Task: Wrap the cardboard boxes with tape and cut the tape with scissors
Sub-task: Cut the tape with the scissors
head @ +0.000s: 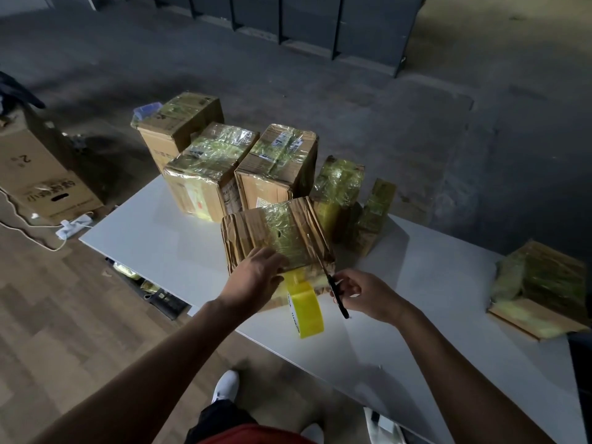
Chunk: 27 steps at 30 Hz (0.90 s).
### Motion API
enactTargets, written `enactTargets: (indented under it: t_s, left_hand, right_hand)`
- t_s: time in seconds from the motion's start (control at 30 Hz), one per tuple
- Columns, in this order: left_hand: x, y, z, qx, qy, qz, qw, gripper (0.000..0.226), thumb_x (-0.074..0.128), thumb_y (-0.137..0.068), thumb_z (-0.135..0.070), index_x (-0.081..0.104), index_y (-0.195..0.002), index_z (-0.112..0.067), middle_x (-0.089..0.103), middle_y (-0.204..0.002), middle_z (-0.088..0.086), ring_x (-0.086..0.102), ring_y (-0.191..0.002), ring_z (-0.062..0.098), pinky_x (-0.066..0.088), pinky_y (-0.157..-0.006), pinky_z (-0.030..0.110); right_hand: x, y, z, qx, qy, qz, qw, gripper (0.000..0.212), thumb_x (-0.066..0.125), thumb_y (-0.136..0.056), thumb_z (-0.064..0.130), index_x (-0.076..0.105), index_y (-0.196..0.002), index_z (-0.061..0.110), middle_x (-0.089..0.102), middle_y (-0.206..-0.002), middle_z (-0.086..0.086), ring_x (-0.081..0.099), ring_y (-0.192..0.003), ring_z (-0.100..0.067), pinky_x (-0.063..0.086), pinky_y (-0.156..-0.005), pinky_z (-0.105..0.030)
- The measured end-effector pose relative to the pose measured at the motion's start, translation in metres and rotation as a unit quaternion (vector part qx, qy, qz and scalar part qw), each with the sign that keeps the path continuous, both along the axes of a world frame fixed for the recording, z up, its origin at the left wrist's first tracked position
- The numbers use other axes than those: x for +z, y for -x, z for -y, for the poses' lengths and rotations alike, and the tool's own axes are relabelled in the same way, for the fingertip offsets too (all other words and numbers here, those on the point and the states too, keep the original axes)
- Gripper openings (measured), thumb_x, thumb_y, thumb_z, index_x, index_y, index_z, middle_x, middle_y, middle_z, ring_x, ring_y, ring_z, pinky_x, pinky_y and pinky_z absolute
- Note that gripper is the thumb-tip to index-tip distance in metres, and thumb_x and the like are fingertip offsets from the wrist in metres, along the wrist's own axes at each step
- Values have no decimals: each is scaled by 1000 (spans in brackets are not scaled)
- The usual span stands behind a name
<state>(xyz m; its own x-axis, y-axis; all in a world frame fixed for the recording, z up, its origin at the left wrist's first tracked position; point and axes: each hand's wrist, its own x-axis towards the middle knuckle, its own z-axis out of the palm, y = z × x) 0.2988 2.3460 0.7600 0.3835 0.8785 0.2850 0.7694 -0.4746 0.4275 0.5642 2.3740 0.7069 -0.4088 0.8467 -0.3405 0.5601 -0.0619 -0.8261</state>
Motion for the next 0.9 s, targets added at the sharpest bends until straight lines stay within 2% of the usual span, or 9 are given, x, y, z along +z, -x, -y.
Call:
enactTargets:
  t_s: [0.2, 0.3, 0.4, 0.47, 0.6, 0.7, 0.77, 0.9]
  left_hand:
    - [-8, 3, -15, 63, 44, 59, 995, 18, 80, -74, -4, 71, -90, -2, 67, -89, 10, 60, -84, 25, 53, -74, 41]
    - [-9, 11, -22, 126, 131, 101, 978, 24, 84, -70, -13, 70, -89, -9, 68, -90, 3, 60, -86, 18, 52, -77, 34]
    - [-7, 16, -33, 129, 214, 103, 963, 21, 82, -72, -13, 69, -89, -12, 69, -88, 1, 63, -81, 12, 53, -70, 25]
    - [-4, 19, -42, 139, 225, 89, 960, 20, 80, -75, -14, 68, -91, -13, 67, -86, -1, 61, -79, 11, 46, -63, 17]
    - [1, 27, -54, 134, 256, 85, 954, 22, 79, -76, -12, 61, -87, -21, 60, -79, -10, 57, -74, 4, 40, -58, 12]
    - [2, 22, -51, 143, 234, 84, 958, 19, 71, -82, -5, 63, -82, -22, 59, -75, -13, 56, -70, 2, 40, -52, 9]
    - [2, 17, -41, 173, 188, 107, 961, 18, 63, -84, 2, 65, -84, -15, 59, -77, -9, 55, -66, 0, 41, -49, 7]
    - [-7, -2, -4, 147, 99, 95, 980, 8, 58, -88, -6, 63, -93, -11, 58, -84, -2, 55, -71, 14, 38, -56, 15]
  right_hand:
    - [1, 0, -1, 5, -9, 2, 1000, 31, 66, -83, 10, 61, -111, 24, 71, -93, 5, 66, -91, -6, 54, -81, -23]
    - [1, 0, -1, 8, -15, 3, 1000, 30, 65, -82, 9, 61, -108, 25, 71, -90, 6, 66, -88, -4, 52, -76, -18]
    - [1, 2, -2, 11, -31, 13, 999, 30, 66, -82, 7, 62, -105, 25, 69, -84, 7, 66, -83, -2, 49, -73, -14]
    - [1, 1, -3, 14, -38, 23, 999, 31, 66, -81, 7, 61, -105, 26, 68, -84, 6, 65, -82, -1, 49, -71, -13]
    - [3, 0, -6, 29, -40, 38, 998, 34, 64, -80, 8, 61, -110, 24, 67, -85, 4, 64, -83, -6, 50, -71, -16]
    - [6, 0, -7, 30, -39, 48, 998, 38, 63, -81, 8, 60, -114, 27, 66, -85, 9, 63, -83, -3, 49, -71, -14]
    - [8, -1, -8, 34, -29, 56, 997, 39, 63, -83, 11, 59, -116, 31, 67, -86, 12, 63, -84, 0, 49, -70, -12]
    - [10, -5, -11, 33, 3, 71, 997, 40, 64, -85, 15, 59, -116, 39, 66, -95, 15, 63, -90, -3, 50, -70, -14]
